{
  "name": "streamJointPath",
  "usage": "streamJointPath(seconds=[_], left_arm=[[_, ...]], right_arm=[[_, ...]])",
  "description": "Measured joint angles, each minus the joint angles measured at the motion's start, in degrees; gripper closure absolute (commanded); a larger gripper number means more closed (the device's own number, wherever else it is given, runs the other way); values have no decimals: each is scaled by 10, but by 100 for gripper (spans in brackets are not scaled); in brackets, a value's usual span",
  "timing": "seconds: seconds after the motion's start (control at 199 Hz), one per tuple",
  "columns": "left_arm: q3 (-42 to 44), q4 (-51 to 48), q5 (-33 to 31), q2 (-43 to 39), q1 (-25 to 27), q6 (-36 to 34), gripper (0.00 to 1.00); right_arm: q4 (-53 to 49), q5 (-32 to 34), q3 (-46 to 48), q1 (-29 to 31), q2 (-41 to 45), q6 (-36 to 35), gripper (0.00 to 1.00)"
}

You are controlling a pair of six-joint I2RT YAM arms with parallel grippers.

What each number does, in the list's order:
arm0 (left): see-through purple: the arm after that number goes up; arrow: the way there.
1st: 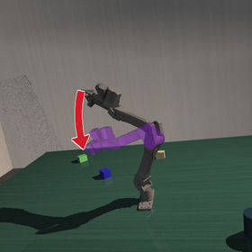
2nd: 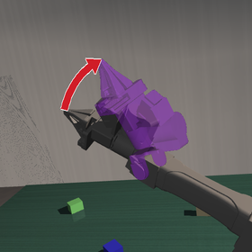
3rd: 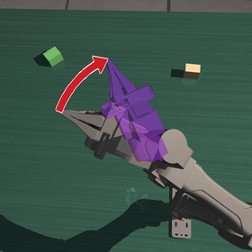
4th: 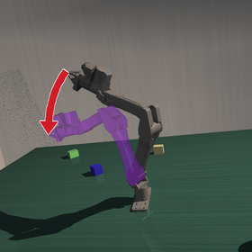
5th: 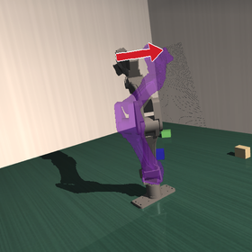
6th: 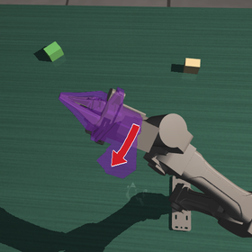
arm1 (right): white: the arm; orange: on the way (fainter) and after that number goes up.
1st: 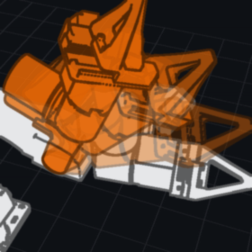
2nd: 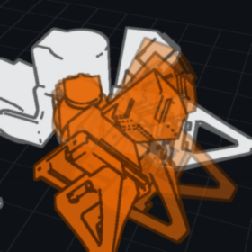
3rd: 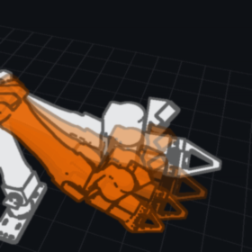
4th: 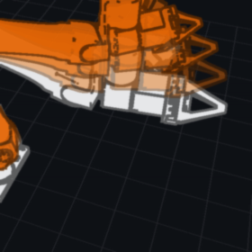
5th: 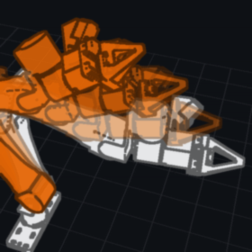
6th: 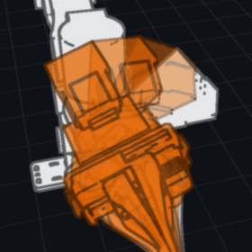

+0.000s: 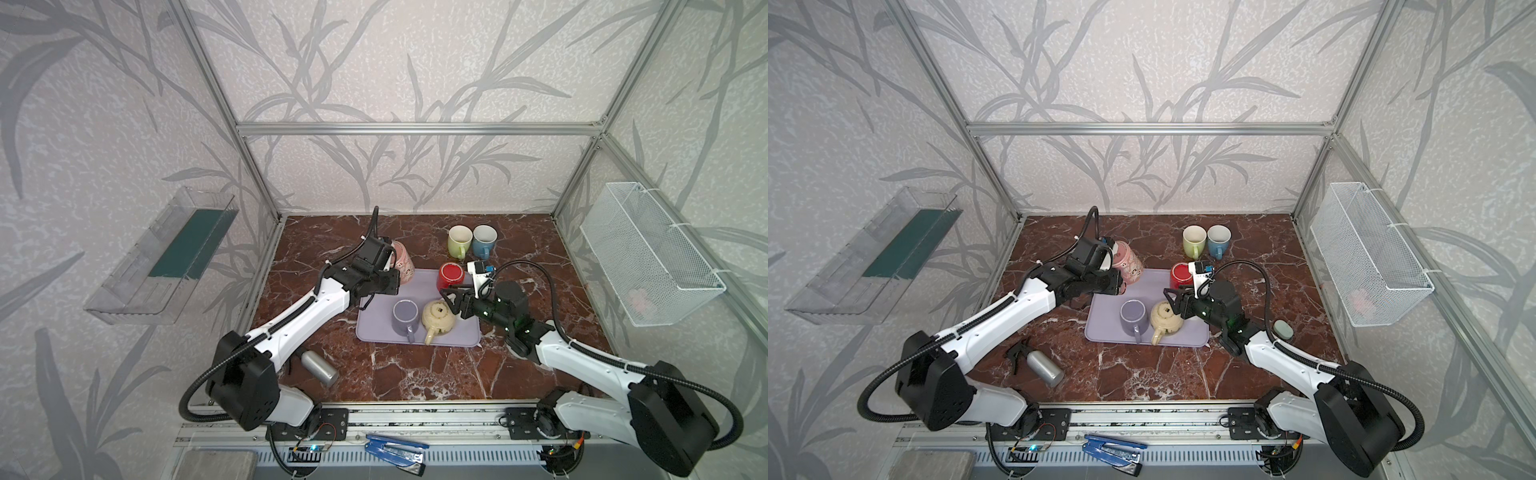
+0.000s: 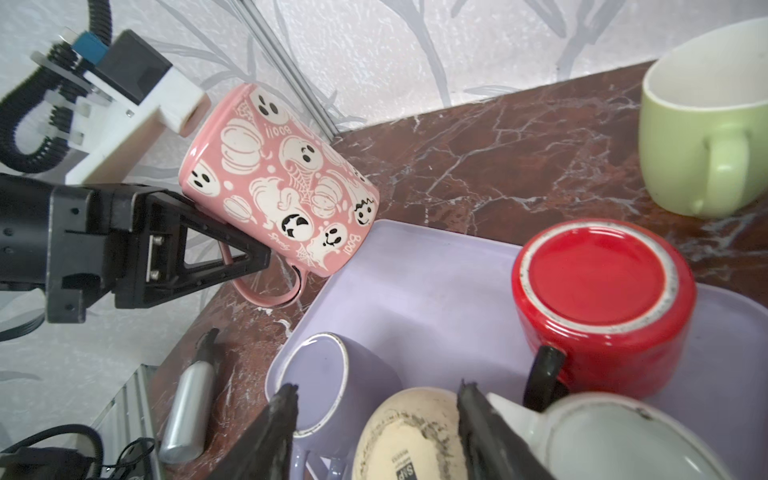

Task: Turn the mug right side up
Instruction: 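Lift the pink mug with the left gripper and tilt it toward the right gripper, then grasp the pink mug rim with the right gripper while the left holds it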

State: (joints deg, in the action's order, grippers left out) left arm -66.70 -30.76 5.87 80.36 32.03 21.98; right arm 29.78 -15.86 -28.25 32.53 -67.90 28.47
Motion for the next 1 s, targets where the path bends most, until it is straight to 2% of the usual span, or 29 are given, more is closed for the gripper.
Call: streamJointPath(seconds=[0.226, 0.436, 0.697, 0.998], left_arm=[[12, 38, 82, -74, -23, 8, 100], [44, 80, 148, -132, -58, 38, 100], [86, 152, 219, -162, -87, 84, 100], [126, 281, 291, -166, -113, 162, 100]], right_arm=[[74, -80, -3, 0, -23, 22, 38], [160, -137, -10, -2, -68, 71, 38], [271, -197, -32, -2, -134, 140, 36], [381, -252, -103, -2, -210, 230, 35]])
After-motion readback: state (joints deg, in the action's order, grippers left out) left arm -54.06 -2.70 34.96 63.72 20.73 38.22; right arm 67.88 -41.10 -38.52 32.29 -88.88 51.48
